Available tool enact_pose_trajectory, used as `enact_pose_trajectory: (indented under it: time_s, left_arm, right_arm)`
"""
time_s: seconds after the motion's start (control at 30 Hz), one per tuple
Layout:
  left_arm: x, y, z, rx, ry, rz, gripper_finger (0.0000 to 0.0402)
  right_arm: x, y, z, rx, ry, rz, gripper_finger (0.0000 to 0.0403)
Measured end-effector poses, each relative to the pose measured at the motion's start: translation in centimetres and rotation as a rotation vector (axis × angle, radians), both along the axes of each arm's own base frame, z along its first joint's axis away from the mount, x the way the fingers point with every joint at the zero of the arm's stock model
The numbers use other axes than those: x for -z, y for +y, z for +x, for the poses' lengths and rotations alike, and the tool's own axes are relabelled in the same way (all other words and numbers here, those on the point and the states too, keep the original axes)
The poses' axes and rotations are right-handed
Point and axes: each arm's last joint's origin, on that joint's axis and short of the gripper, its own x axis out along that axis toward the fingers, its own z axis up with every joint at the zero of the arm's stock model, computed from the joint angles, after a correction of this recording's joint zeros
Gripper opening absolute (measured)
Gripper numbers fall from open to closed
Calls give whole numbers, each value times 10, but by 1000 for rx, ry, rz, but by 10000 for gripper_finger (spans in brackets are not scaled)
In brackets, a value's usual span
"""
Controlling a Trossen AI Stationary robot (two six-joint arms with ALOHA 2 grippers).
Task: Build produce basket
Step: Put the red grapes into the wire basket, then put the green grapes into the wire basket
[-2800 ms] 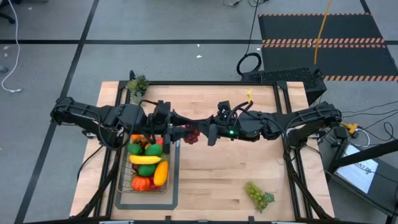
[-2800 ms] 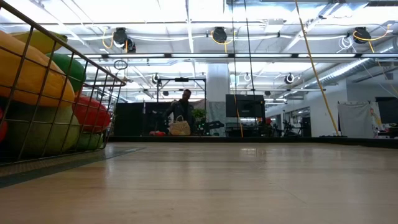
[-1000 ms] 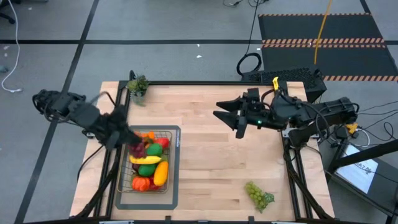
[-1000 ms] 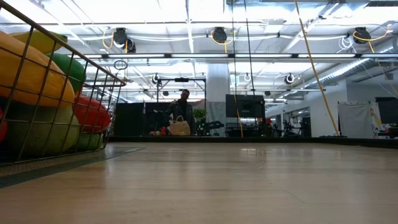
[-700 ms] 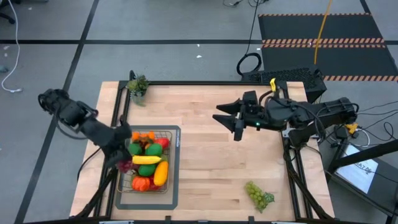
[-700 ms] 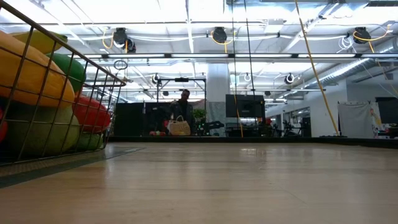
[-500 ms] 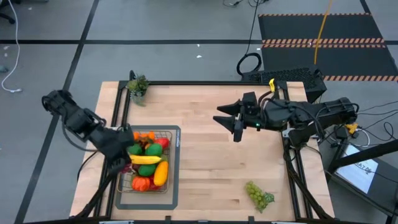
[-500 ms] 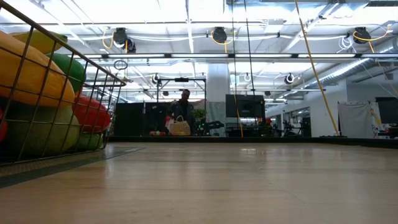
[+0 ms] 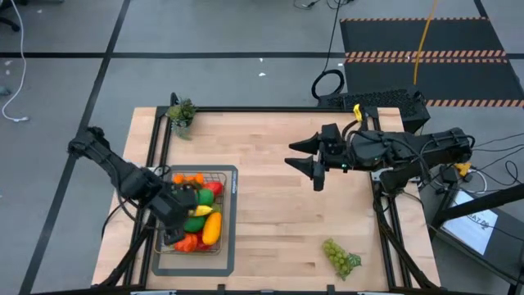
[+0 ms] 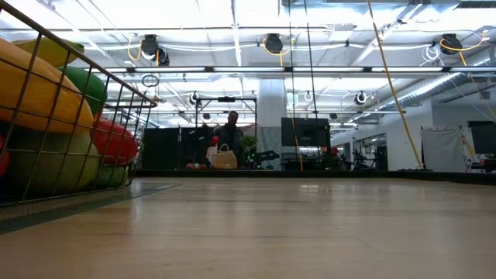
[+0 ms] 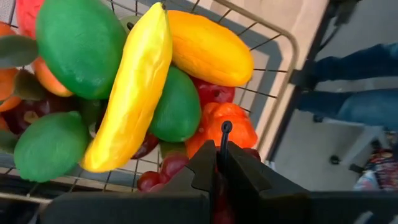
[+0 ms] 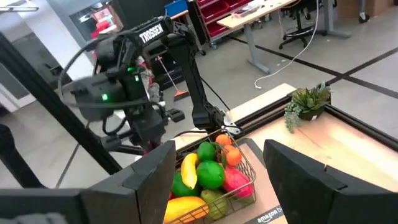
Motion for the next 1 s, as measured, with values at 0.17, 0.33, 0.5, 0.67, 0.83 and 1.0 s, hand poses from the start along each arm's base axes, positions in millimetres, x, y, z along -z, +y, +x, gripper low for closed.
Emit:
enact_pose_trajectory:
  time_s: [0.17,0.33,0.5,0.67,0.83,1.0]
  left_arm:
    - [15,-10,15,15,51,45,31]
    - [23,-17,33,-6,5,35,83]
    - [26,-13,47,-107,-44,29,160]
    - [20,-2,64,-199,-154,-9,193]
    - [11,7,82,-205,-324,-39,173]
    - [6,16,93,-172,-422,-32,147]
  right_arm:
    - [-4,-2,-12,-45,15,7,238]
    - [-7,-3,-29,-72,34,59,238]
    - [-7,-4,-41,-77,69,54,238]
    - [-3,-5,-46,-71,121,84,238]
    - [11,-4,-52,-80,271,196,238]
    - [24,8,-63,-42,414,348,238]
